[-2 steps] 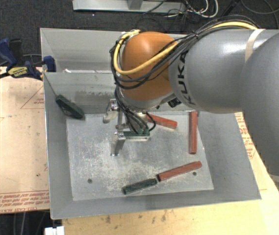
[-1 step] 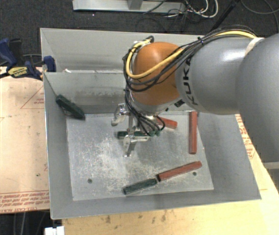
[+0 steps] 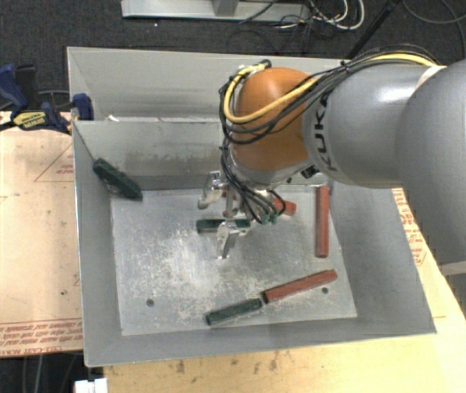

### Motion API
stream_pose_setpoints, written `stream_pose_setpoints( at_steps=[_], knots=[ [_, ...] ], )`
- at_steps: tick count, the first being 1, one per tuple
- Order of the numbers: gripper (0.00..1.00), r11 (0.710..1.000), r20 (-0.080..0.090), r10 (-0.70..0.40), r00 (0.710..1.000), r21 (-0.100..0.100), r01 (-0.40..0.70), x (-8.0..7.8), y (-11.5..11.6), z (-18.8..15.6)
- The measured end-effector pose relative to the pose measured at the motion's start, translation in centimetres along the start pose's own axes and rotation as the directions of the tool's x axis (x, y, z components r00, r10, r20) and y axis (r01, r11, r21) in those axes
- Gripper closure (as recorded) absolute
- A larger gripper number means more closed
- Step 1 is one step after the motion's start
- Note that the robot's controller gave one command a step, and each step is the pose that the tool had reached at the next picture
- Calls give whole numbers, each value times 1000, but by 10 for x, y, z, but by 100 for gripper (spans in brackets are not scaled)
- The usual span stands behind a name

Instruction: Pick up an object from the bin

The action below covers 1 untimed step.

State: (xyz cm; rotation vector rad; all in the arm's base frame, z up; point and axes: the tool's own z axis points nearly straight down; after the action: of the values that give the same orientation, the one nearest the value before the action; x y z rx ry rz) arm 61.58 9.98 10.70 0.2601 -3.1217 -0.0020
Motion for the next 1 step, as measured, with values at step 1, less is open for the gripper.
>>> stream_pose_setpoints(
  at_steps=[1],
  knots=[
    [100,992,24,-123,992,1,123,-13,-14,28]
  ],
)
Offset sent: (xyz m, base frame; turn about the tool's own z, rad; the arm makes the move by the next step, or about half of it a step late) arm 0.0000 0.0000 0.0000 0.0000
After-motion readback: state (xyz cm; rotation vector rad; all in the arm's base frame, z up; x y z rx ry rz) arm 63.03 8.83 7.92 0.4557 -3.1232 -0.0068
